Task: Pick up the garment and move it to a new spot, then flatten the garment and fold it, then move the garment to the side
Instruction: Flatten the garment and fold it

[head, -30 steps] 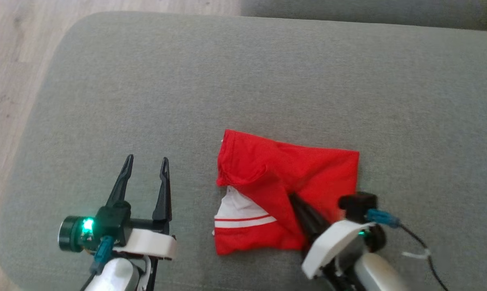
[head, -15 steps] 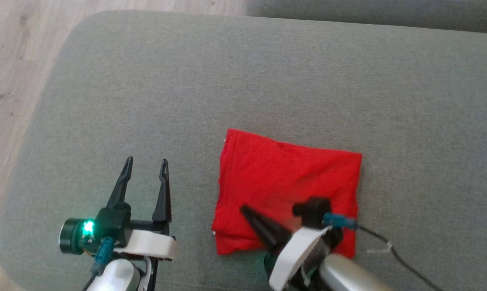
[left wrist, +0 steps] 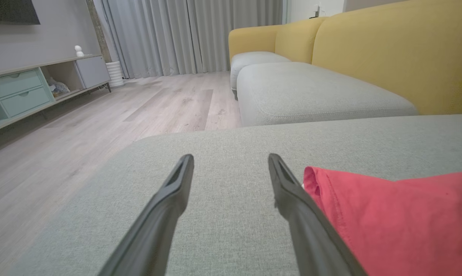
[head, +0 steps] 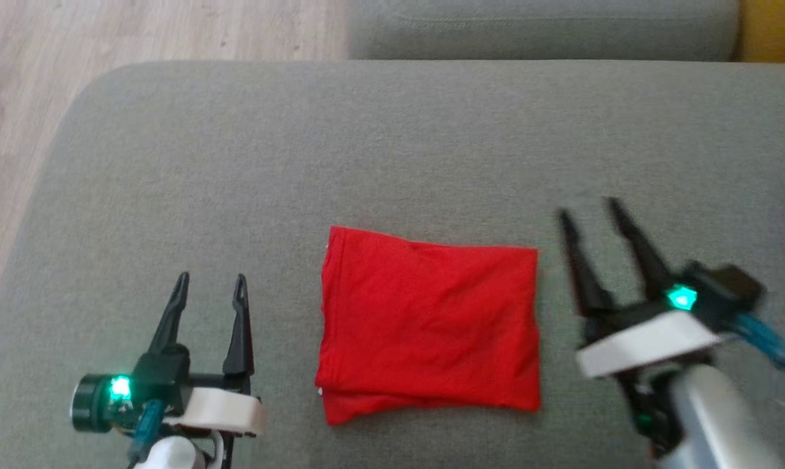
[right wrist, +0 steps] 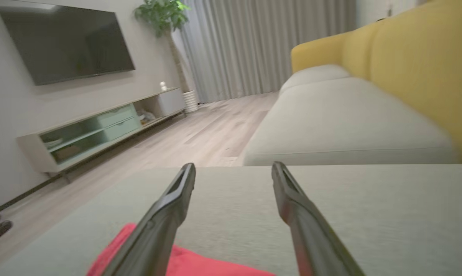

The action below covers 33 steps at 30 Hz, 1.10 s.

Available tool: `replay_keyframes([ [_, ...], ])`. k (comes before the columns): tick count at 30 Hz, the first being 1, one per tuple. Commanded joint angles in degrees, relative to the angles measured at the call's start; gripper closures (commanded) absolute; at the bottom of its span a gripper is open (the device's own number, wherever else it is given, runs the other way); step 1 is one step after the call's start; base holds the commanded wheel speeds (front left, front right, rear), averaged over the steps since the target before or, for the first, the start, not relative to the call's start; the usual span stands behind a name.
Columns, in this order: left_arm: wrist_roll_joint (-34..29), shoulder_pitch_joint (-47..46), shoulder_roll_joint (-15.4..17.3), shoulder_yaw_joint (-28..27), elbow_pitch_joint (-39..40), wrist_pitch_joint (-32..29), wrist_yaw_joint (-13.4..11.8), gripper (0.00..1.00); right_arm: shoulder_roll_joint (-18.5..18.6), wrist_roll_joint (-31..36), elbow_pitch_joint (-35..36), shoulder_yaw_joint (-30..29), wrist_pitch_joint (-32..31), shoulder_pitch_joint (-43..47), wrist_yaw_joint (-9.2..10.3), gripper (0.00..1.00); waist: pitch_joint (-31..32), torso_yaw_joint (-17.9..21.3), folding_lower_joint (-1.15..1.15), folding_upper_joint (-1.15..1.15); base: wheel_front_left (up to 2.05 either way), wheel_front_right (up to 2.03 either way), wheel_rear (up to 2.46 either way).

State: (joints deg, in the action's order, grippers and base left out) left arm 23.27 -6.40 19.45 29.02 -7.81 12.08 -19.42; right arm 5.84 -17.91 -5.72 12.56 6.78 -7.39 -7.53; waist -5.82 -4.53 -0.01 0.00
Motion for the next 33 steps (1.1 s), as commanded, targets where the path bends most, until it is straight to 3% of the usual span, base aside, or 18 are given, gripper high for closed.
replay_keyframes([
  [1,0.29,-1.66,1.61,-2.98,2.22,0.07,-0.46,0.00,-0.83,1.15,3.63,-0.76,-0.72,0.26,0.04,0.00,0.53,0.62,0.01,0.00,0.00,0.00,0.00],
  [4,0.65,-1.16,2.12,-3.78,3.13,0.42,-0.74,0.00,-1.58,3.47,9.36,-7.08,-3.36,4.65,0.04,0.00,1.08,1.11,0.01,0.00,0.00,0.00,0.00],
  [8,1.13,-0.04,2.70,-4.94,3.37,1.26,-0.86,0.00,-2.34,4.95,14.89,-11.14,-6.25,9.71,0.04,0.00,2.10,1.35,0.01,0.00,0.00,0.00,0.00],
  [17,3.66,4.38,2.41,-6.06,2.14,2.10,-0.01,0.00,-2.92,5.34,20.99,-11.00,-10.41,17.85,0.04,0.00,4.84,1.36,0.01,0.00,0.00,0.00,0.00],
  [33,3.75,7.37,3.53,-4.41,1.44,-0.24,-0.58,0.00,-2.95,3.64,21.06,-11.58,-11.96,21.79,0.04,0.00,6.87,1.61,0.01,0.00,0.00,0.00,0.00],
])
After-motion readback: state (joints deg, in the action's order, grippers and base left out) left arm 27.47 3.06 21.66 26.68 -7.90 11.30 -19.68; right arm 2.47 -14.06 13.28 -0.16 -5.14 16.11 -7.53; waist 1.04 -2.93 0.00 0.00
